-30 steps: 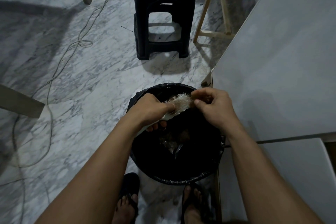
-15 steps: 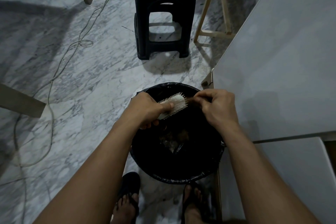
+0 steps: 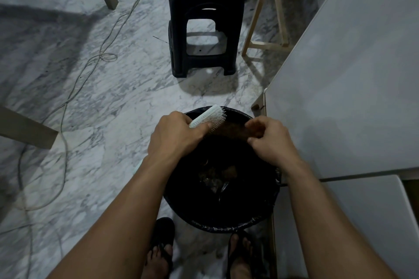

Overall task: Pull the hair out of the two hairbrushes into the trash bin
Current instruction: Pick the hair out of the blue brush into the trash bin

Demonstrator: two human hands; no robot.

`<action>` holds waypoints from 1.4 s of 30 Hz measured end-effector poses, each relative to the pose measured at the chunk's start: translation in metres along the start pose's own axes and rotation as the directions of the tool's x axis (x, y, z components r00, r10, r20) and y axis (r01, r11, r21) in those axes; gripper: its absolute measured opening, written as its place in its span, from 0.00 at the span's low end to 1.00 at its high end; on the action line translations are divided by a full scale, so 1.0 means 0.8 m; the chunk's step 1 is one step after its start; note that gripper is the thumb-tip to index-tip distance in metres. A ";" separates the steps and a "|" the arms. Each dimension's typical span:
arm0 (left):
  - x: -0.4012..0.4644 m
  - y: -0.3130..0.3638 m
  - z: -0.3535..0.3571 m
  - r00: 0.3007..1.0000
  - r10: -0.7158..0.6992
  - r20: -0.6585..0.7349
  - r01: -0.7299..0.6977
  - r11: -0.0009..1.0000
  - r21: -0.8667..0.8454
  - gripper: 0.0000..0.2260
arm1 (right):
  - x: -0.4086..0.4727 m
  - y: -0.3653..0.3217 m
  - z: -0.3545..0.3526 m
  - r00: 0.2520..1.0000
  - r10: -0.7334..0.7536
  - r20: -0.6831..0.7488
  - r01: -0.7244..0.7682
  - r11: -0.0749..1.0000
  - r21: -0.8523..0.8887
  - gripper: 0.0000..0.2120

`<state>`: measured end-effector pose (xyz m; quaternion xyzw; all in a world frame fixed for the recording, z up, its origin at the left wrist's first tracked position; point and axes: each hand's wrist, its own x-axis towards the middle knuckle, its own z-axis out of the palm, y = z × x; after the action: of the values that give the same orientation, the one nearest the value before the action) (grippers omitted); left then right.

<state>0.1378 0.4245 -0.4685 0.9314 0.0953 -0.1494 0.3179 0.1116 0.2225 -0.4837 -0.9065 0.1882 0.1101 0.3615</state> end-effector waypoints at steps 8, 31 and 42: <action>0.003 0.007 0.004 0.988 0.146 0.041 -0.144 0.987 -0.066 0.21 | -0.004 -0.012 0.031 0.912 -0.162 0.377 -0.107 0.794 0.599 0.41; 0.006 -0.004 -0.005 0.999 0.005 0.035 -0.002 0.996 -0.088 0.18 | 0.002 -0.007 0.003 0.970 -0.114 0.214 0.053 0.960 0.273 0.22; 0.002 0.010 0.001 0.986 -0.007 0.165 0.038 0.982 -0.187 0.16 | -0.005 -0.021 0.020 0.991 0.017 -0.134 0.030 0.940 0.341 0.07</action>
<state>0.1413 0.4178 -0.4653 0.8804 0.0931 -0.2193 0.4100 0.1136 0.2456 -0.4833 -0.8358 0.2256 0.0128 0.5003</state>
